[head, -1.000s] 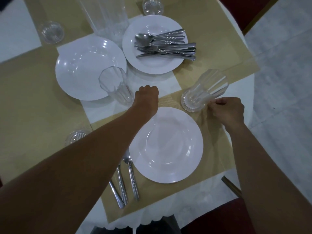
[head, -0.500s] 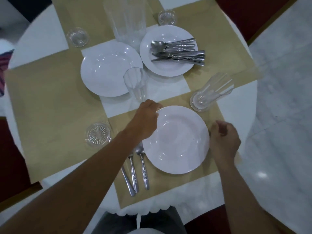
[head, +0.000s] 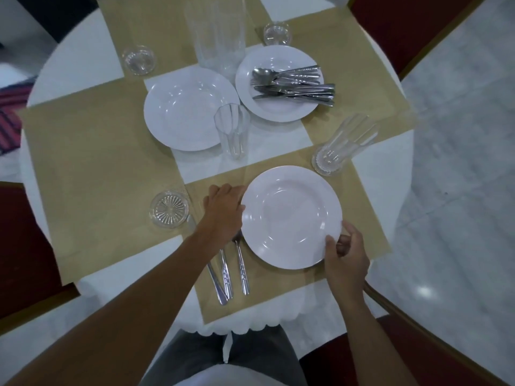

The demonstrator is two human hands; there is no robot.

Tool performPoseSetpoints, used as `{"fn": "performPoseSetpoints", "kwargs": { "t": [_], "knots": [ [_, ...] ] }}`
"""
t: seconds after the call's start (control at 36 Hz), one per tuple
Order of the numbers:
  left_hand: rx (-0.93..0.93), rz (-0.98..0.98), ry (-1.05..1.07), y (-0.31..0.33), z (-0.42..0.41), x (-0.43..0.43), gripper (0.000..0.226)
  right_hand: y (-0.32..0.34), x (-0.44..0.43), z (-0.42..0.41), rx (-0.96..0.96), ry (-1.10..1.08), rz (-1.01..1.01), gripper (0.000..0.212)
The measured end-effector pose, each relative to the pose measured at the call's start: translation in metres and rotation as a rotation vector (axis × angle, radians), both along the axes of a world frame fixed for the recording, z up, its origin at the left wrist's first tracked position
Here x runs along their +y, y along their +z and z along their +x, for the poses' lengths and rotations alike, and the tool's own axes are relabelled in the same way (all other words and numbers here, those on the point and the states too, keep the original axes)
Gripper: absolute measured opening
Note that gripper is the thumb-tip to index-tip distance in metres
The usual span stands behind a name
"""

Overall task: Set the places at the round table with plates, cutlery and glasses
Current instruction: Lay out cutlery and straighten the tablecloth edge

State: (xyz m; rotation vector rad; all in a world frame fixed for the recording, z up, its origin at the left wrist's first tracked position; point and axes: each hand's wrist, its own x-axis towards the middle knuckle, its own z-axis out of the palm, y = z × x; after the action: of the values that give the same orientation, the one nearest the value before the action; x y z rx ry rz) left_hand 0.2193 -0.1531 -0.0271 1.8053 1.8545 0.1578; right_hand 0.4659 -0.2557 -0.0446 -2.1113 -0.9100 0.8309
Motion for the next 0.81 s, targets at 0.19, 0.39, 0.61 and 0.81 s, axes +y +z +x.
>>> {"fn": "performPoseSetpoints", "kwargs": {
  "t": [0.19,0.39,0.61,0.81],
  "knots": [
    [-0.033,-0.010,0.008,-0.002,0.009,-0.005,0.041,0.001,0.005,0.012,-0.015,-0.014,-0.004,0.044],
    [-0.060,-0.039,0.017,0.001,0.010,-0.008,0.039,0.007,0.004,0.014,-0.057,0.010,0.002,0.044],
    [-0.163,0.062,0.062,0.004,-0.028,-0.037,0.034,0.016,0.001,-0.009,-0.225,0.032,0.154,0.034],
    [-0.107,0.001,0.130,-0.005,-0.070,-0.084,0.033,0.024,-0.014,-0.066,-0.217,0.374,0.293,0.018]
  ]
}}
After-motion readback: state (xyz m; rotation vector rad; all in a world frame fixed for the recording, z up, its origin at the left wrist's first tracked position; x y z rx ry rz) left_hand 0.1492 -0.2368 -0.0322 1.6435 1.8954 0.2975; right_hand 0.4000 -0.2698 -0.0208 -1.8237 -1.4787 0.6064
